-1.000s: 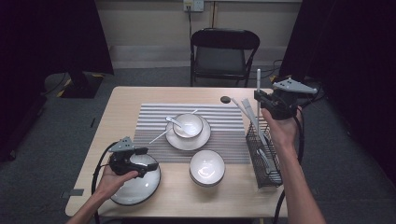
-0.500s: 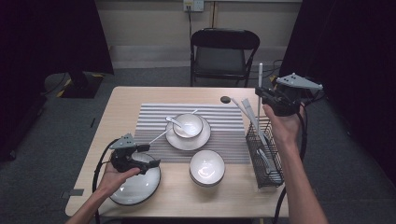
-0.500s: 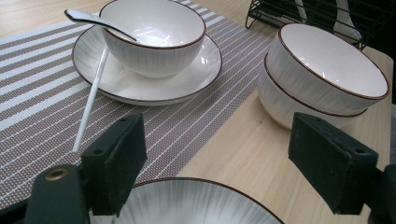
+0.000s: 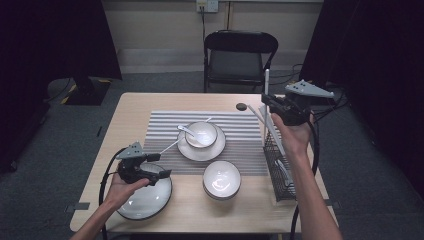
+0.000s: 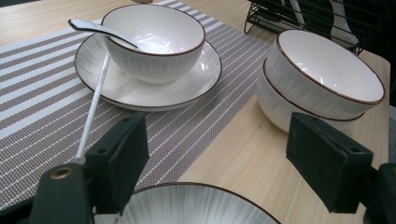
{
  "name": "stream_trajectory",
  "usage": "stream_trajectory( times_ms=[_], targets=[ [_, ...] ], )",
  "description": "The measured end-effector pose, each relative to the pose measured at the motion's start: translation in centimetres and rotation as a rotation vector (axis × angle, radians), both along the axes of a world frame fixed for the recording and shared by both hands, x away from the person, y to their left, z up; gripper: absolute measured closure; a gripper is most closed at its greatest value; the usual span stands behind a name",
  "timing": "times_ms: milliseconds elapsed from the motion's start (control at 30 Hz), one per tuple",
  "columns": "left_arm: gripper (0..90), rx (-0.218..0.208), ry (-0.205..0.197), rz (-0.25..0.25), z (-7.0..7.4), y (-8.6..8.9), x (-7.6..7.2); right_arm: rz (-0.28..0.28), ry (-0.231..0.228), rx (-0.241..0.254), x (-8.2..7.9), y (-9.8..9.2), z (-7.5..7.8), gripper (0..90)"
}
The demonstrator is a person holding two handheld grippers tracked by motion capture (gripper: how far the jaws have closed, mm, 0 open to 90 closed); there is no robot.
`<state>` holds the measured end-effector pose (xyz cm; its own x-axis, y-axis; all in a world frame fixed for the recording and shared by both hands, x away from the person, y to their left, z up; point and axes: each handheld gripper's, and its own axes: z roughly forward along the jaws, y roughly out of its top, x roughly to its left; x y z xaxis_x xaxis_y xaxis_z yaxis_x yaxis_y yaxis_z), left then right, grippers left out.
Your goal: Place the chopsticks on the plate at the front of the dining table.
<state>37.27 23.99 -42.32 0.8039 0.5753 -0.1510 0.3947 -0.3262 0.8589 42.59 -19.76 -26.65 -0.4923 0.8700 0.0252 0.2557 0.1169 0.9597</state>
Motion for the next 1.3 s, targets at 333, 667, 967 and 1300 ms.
stream_trajectory(
  times_ms=[333,667,967,1300],
  targets=[
    [22.9,-0.069,-0.020,-0.023,1.1,-0.5,0.2,0.069,-0.022,0.035,0.1,2.0,-0.7,85.5],
    [25.5,-0.080,-0.045,-0.026,1.7,-0.9,0.4,0.134,-0.022,0.071,0.2,4.2,-1.3,85.5],
    [24.3,-0.118,-0.067,-0.041,2.5,-1.8,0.7,0.194,-0.018,0.086,0.6,6.3,-1.4,85.5],
    [26.7,-0.145,-0.107,-0.053,3.9,-2.3,1.3,0.233,-0.012,0.125,0.7,7.8,-1.6,85.5]
  ],
)
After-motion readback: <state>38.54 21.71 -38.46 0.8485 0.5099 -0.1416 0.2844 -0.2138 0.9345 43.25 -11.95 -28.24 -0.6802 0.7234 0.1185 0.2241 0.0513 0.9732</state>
